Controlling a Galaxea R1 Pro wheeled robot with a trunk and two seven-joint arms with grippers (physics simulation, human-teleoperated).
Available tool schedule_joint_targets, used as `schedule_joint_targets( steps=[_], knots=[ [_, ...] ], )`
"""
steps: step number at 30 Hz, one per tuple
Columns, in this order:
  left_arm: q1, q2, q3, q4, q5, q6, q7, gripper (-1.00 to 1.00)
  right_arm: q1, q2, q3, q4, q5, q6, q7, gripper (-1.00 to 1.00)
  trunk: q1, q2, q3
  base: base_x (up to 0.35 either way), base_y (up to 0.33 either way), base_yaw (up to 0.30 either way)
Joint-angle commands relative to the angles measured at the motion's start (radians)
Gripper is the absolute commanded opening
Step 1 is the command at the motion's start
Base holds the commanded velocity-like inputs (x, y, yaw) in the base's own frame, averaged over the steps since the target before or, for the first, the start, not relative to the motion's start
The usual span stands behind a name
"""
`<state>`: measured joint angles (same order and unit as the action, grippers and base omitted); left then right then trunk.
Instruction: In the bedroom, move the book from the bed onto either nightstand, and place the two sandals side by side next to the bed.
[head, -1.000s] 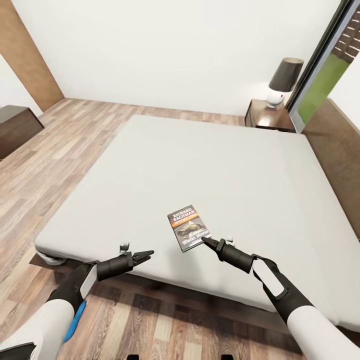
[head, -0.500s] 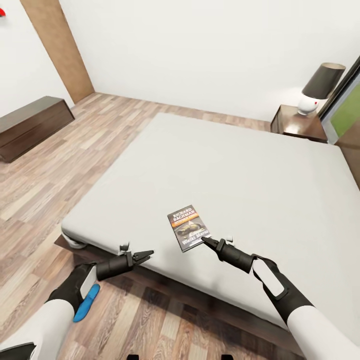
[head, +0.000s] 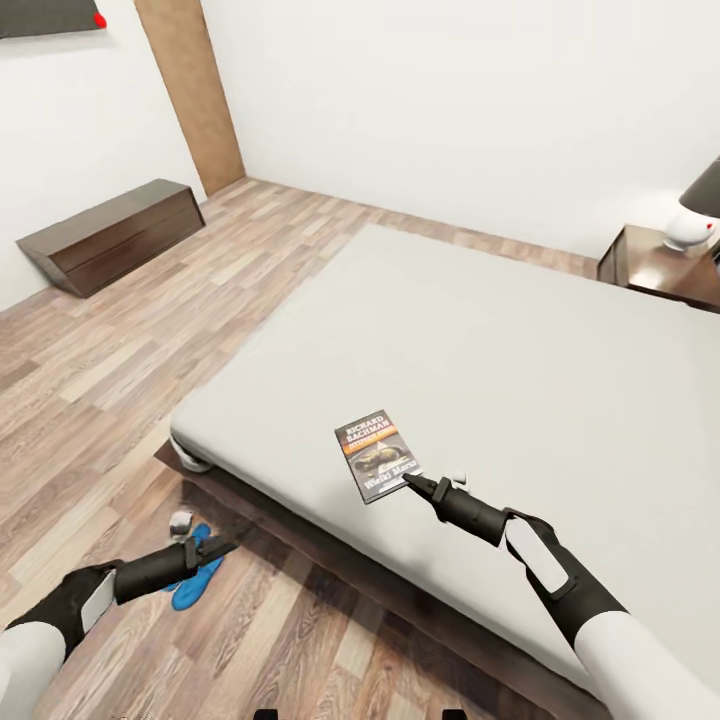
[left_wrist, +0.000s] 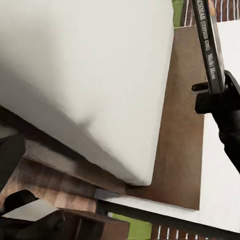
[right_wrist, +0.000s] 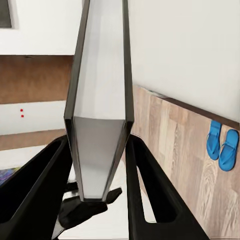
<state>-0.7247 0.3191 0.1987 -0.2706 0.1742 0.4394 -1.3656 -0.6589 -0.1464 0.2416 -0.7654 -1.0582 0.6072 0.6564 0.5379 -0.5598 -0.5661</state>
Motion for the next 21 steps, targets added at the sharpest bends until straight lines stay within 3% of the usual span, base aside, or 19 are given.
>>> schedule_joint_targets(
  steps=[1, 5, 9, 14, 21],
  knots=[
    [-0.001, 0.031, -0.001, 0.071, 0.003, -0.064, -0.007, 1.00, -0.001, -0.001, 0.002, 0.000, -0.013, 0.006, -0.001, -1.00, 0.000, -0.001, -0.001, 0.000, 0.000, 0.296],
    [-0.001, 0.063, -0.001, 0.200, 0.003, -0.166, -0.008, 1.00, -0.001, -0.001, 0.002, 0.000, -0.013, 0.006, -0.001, -1.00, 0.000, -0.001, -0.001, 0.000, 0.000, 0.296],
    [0.027, 0.081, -0.001, 0.247, 0.003, -0.292, -0.009, 1.00, -0.001, -0.001, 0.002, 0.000, -0.013, 0.006, -0.001, -1.00, 0.000, -0.001, -0.001, 0.000, 0.000, 0.296],
    [0.089, 0.105, -0.001, 0.255, 0.004, -0.331, -0.008, 1.00, -0.001, -0.001, 0.002, 0.000, -0.013, 0.006, -0.001, -1.00, 0.000, -0.001, -0.001, 0.000, 0.000, 0.296],
    [0.139, 0.108, -0.005, 0.255, 0.001, -0.363, 0.013, 1.00, 0.000, -0.001, 0.002, 0.000, -0.013, 0.006, -0.001, -1.00, 0.000, -0.001, -0.001, 0.000, 0.000, 0.296]
  ],
)
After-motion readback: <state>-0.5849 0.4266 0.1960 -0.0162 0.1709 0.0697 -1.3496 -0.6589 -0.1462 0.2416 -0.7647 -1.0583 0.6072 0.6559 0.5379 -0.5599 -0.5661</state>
